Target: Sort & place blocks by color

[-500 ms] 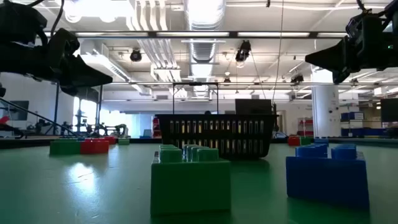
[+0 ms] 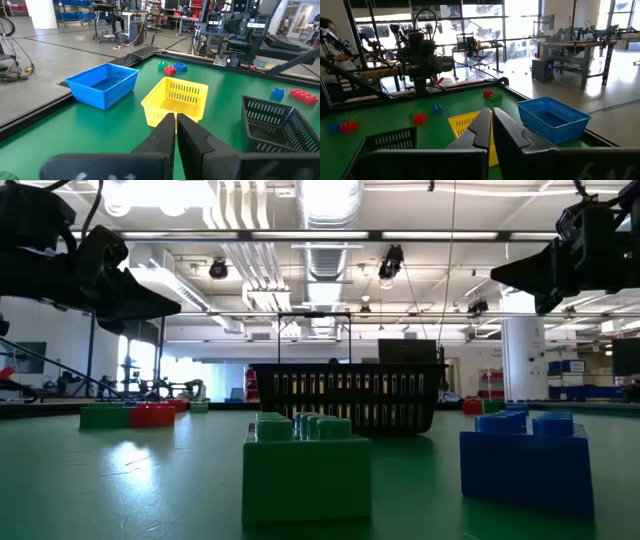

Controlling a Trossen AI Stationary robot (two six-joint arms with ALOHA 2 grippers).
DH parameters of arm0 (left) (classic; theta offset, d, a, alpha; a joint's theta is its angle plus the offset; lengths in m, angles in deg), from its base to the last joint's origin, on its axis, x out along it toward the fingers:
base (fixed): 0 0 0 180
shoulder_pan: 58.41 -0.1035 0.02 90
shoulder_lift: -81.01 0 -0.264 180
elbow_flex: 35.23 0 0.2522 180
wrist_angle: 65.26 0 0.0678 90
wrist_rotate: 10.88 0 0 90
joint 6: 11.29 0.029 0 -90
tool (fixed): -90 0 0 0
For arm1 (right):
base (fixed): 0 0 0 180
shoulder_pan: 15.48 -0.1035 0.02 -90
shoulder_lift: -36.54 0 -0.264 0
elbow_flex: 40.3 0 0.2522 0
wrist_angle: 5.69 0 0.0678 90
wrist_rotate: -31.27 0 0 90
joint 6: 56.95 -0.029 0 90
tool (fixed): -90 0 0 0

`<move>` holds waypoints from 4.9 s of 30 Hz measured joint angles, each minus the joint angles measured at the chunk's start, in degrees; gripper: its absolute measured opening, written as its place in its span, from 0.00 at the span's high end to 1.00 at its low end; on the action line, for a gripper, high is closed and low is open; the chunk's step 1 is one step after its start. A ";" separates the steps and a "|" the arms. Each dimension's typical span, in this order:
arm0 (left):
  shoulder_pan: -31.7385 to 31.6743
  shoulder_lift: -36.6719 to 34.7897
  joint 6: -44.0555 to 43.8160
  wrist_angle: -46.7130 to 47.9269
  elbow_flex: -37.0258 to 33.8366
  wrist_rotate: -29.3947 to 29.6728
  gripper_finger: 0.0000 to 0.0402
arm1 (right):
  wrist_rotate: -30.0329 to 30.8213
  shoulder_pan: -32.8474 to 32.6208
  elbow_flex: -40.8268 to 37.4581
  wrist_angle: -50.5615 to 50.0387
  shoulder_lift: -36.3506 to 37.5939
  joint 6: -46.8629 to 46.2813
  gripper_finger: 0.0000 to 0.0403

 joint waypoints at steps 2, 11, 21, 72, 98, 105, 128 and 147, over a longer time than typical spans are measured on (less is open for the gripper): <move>0.00 -0.02 0.02 0.01 0.00 0.02 1.00 | 0.00 0.00 0.00 0.00 0.00 0.00 0.98; 0.00 -0.02 0.02 0.01 0.00 0.02 1.00 | 0.00 0.00 0.00 0.00 0.00 0.00 0.98; 0.00 0.00 0.02 0.01 0.00 0.00 1.00 | 0.00 0.00 0.00 0.00 0.00 0.00 0.98; 0.00 0.00 0.00 -0.01 0.00 0.02 1.00 | 19.01 0.15 8.75 11.43 -31.82 -16.24 0.98; 0.00 0.00 0.02 0.00 0.00 0.00 1.00 | 28.39 16.56 32.52 -24.31 -66.37 -39.29 0.51; 0.00 -0.01 0.01 -0.01 0.00 0.00 1.00 | 17.13 28.29 37.52 -27.13 -72.90 -30.79 0.48; 0.00 0.00 0.01 -0.02 0.00 0.00 1.00 | 5.05 32.30 39.82 -26.73 -76.63 -28.32 0.47; 0.00 0.00 0.02 0.01 0.00 0.00 1.00 | 9.09 39.80 39.76 -21.60 -80.79 -27.04 0.47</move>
